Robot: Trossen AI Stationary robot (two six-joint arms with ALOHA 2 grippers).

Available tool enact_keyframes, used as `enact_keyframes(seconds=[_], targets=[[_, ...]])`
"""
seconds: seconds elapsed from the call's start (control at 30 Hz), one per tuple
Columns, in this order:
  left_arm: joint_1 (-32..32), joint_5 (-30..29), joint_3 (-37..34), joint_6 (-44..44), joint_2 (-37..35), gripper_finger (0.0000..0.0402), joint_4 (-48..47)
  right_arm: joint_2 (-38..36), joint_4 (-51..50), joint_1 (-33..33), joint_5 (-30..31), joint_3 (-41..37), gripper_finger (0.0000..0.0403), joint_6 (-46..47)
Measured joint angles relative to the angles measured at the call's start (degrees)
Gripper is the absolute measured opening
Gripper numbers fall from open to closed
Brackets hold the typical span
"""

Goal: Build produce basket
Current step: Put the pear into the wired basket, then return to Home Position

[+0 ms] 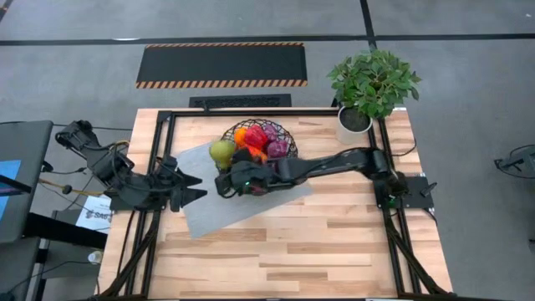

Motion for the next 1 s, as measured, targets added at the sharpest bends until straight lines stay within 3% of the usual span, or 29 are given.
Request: enact_keyframes(seconds=[0.23, 0.47, 0.73, 1.0], targets=[[-1.2, 0.17, 0.02, -1.18, 0.04, 0.0332, -1.83, 4.3, -3.96, -1.23, -1.24, -0.09, 0.0043, 10.43], [-1.17, -0.29, 0.02, -1.81, 0.04, 0.0332, -5.41, 4.31, -5.61, -2.81, -3.34, -0.02, 0.0138, 11.22], [0.09, -10.22, -1.58, -8.33, 0.06, 0.0332, -16.48, 4.13, -6.16, -3.68, -4.27, 0.0, 0.0207, 13.32], [1.92, -4.33, -7.8, -12.67, 0.06, 0.0332, -16.58, 1.42, -5.56, -3.51, -9.71, 0.09, 0.0211, 10.22]])
